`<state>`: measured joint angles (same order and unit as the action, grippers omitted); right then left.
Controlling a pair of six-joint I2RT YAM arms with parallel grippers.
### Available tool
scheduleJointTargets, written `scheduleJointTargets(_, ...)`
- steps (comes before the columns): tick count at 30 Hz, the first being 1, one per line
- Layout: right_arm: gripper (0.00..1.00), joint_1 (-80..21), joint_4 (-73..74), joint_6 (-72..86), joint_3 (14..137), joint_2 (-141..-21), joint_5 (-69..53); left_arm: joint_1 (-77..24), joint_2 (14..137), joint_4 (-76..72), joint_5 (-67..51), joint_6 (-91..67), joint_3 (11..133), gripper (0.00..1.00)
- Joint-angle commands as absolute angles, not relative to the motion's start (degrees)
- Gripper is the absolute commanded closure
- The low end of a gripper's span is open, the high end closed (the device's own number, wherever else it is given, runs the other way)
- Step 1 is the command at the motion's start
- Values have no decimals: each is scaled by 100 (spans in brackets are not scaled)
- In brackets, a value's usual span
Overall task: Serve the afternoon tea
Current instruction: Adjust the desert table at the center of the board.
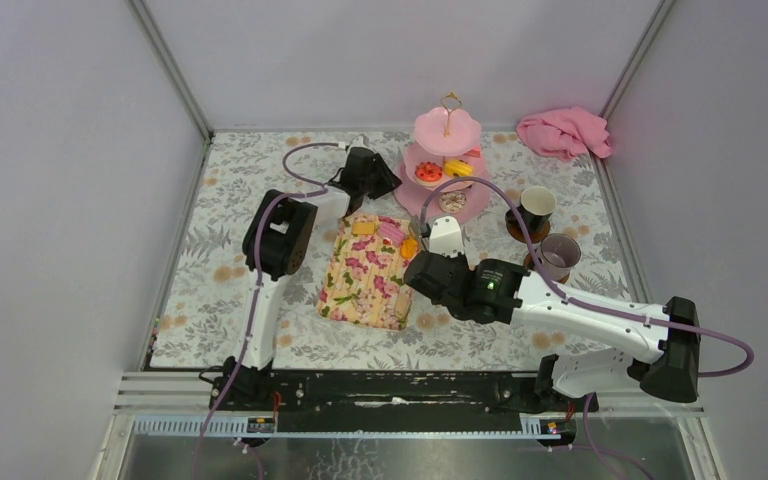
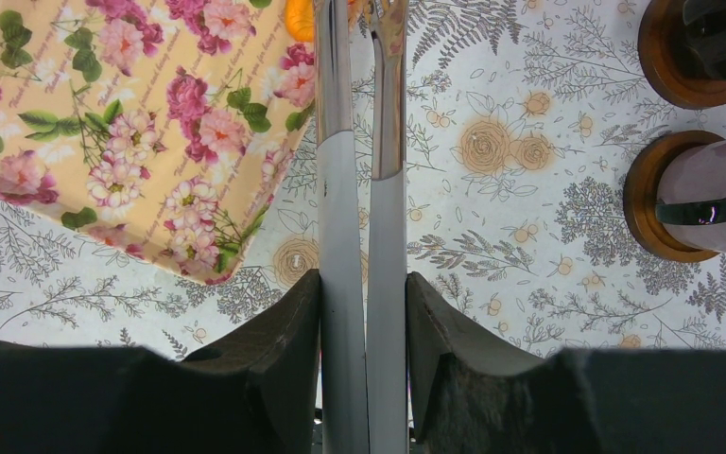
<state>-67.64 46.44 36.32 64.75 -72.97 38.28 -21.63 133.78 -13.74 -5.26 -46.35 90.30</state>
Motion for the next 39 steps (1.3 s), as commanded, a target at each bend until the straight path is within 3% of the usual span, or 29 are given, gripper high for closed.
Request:
scheduleJointTargets(1,69,-6817,4472,3672,6690,-7258,3997,-2119,13478,-1616,-681,-4572,9127,64)
scheduleJointTargets(4,70,-6813,4464,3685,6664,-7268,3998,-2118,13395,-1819,-748,-4649,8892,75)
scheduleJointTargets(15,70,-6812,4441,3730,6575,-7181,3999,-2144,13203,-2092,-844,-4758,8401,82)
scheduleJointTargets(39,72,-6814,4470,3779,6549,-7075,3946,-2615,12607,-2277,-872,-4966,7454,81)
